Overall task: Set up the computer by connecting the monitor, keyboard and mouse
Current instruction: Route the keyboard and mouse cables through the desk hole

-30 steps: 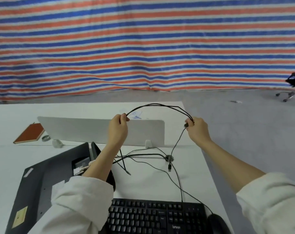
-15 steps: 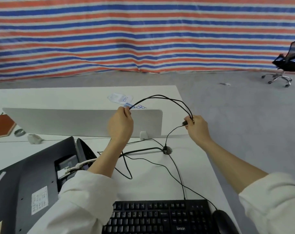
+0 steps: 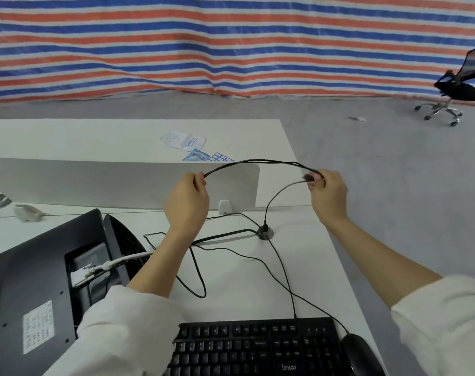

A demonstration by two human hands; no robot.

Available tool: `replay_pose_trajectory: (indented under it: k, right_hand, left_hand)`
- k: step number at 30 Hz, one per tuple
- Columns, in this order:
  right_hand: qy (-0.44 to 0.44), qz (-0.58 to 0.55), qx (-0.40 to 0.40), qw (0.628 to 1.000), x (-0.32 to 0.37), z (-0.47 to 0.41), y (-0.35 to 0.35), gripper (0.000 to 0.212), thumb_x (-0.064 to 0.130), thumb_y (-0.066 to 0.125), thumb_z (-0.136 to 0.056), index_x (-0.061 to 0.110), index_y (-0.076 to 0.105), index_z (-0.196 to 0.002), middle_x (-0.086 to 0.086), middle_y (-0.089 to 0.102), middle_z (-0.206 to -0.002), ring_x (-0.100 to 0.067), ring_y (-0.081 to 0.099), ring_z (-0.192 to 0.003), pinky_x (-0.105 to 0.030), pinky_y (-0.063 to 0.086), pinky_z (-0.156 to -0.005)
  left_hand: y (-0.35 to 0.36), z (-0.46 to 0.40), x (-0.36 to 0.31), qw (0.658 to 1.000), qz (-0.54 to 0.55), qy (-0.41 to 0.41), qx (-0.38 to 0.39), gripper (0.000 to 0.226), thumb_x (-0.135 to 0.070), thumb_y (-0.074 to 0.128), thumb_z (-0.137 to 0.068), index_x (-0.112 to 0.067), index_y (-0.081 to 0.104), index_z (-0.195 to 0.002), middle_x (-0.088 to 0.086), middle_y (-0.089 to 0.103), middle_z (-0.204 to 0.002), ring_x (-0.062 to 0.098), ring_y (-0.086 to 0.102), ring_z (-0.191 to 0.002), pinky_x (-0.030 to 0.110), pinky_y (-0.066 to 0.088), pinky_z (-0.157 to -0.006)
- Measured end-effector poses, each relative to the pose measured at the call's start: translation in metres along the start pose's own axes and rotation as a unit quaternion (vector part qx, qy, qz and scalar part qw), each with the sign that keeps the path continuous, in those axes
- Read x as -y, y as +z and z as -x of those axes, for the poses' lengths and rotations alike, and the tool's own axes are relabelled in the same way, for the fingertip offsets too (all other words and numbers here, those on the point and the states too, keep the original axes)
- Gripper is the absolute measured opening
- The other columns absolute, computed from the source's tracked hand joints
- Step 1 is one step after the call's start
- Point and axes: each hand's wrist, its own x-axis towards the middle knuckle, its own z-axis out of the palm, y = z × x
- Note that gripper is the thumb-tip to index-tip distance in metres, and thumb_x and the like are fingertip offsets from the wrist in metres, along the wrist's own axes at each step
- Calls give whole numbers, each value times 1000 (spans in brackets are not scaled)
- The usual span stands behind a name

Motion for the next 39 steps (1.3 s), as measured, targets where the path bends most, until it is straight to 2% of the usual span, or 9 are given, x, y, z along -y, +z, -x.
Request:
replay_pose_trajectory:
  k: [3,9,18,21,24,26,30,35,39]
  right_hand:
    - [-2,-62,-11,998,14,-7,7,29,-1,40,-91,15,63,-85,-14,58,-98,-32,63,-85,-44,52,-85]
    - [21,-54,-8,998,14,-6,13,26,4,39,-96,3,64,-90,-17,58,-101,-34,64,-82,-44,53,-83]
    - [56,-7,-12,998,-11,7,-7,23,11,39,-96,16,54,-79,-18,62,-90,-35,63,-79,-47,51,-77]
    - [58,-1,-20,998,-17,12,-13,22,9,40,-95,13,57,-82,-16,62,-91,-33,62,-80,-40,50,-74]
    - [53,27,-32,998,-21,19,-21,24,5,41,-94,0,64,-90,-17,62,-95,-20,52,-79,-22,34,-69]
    - [47,33,-39,998,-22,22,-25,24,5,42,-94,-4,65,-91,-18,62,-95,-19,49,-78,-18,29,-65]
    - [44,28,-43,998,-19,28,-31,24,5,43,-94,-4,65,-91,-18,63,-93,-20,50,-77,-21,33,-67]
    - [67,1,-11,998,-25,36,-23,24,11,42,-95,2,63,-87,-14,63,-88,-34,63,-77,-44,52,-75]
    - [105,2,52,993,-28,36,-2,24,15,43,-97,4,64,-93,-16,65,-87,-30,62,-81,-30,45,-69]
  left_hand:
    - [1,-3,1,1000,3,-6,-4,37,-32,31,-101,-10,60,-95,5,63,-82,29,53,-74,32,36,-63]
    - [7,-5,0,999,-12,-29,8,38,-32,30,-102,-11,60,-97,5,64,-86,27,50,-74,31,35,-65]
    - [20,-1,-12,999,-3,-6,33,37,-31,31,-101,-9,61,-96,7,67,-90,31,58,-80,34,41,-68]
    - [22,2,-14,999,3,1,36,37,-31,31,-101,-8,60,-96,7,67,-89,32,59,-79,36,44,-69]
    - [22,6,-16,999,7,11,38,36,-30,31,-101,-9,60,-96,8,67,-87,31,58,-79,35,43,-68]
    - [22,8,-17,999,7,13,37,36,-30,32,-101,-9,61,-96,7,66,-85,31,57,-77,33,41,-66]
    - [20,11,-16,999,16,18,38,36,-30,31,-101,-9,60,-96,5,65,-85,28,54,-74,32,39,-65]
    - [17,9,-15,999,29,20,27,36,-30,31,-101,-8,60,-96,6,64,-84,30,56,-75,32,39,-65]
    - [12,7,-12,999,21,25,5,36,-29,32,-101,-8,60,-96,7,64,-82,28,53,-71,31,35,-62]
